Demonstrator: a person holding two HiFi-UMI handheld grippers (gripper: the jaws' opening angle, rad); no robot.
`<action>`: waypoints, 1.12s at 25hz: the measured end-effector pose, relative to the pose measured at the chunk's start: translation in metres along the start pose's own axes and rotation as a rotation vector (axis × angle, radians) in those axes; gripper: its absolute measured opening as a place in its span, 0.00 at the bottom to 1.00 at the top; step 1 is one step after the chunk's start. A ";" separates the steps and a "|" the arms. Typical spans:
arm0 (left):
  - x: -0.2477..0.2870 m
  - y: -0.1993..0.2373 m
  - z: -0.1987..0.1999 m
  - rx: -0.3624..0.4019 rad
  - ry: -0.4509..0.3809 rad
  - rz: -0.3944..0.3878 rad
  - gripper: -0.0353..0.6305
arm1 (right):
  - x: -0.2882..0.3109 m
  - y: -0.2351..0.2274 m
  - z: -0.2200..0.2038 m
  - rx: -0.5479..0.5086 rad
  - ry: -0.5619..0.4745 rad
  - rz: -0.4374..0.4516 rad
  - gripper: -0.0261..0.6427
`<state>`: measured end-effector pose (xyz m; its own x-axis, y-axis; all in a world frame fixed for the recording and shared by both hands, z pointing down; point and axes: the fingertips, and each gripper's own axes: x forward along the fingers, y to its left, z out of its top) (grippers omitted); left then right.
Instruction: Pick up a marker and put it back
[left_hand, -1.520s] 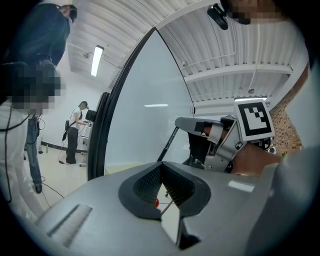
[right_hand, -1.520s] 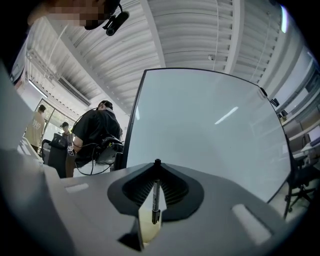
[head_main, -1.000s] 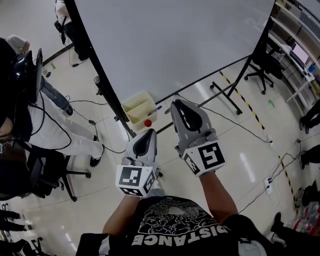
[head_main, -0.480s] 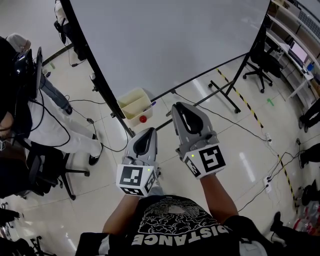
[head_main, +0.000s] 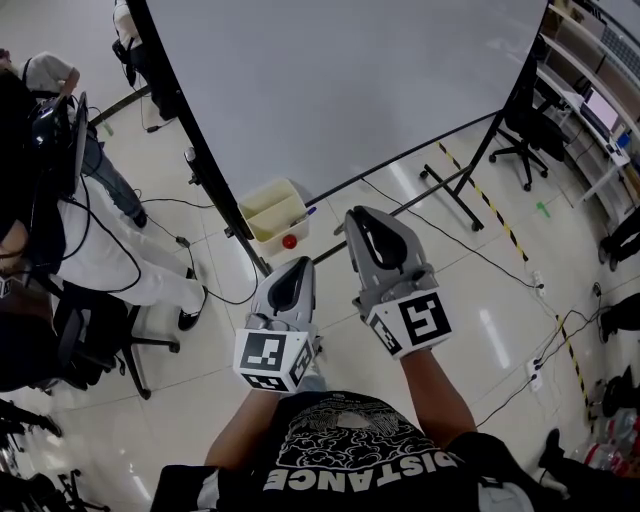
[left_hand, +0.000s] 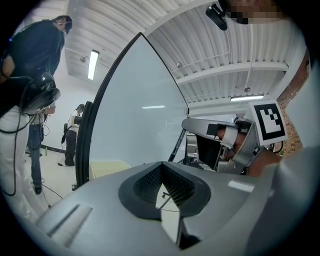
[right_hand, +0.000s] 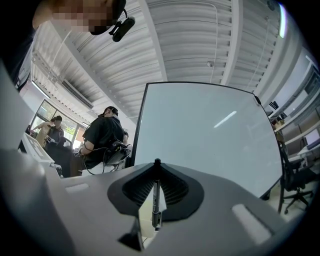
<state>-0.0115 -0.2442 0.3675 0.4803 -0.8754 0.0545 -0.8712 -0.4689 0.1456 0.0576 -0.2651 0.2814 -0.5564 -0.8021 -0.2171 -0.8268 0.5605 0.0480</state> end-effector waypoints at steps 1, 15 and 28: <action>0.001 0.002 -0.001 -0.001 0.002 -0.001 0.06 | 0.002 0.000 -0.001 0.000 0.000 0.001 0.08; 0.012 0.037 -0.005 -0.018 0.020 -0.003 0.06 | 0.052 0.006 -0.009 -0.013 -0.008 0.027 0.08; 0.020 0.071 -0.004 -0.026 0.026 -0.002 0.06 | 0.091 0.016 -0.031 -0.009 0.018 0.029 0.08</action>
<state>-0.0638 -0.2942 0.3829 0.4851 -0.8708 0.0799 -0.8673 -0.4674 0.1715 -0.0085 -0.3356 0.2924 -0.5818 -0.7890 -0.1975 -0.8107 0.5820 0.0631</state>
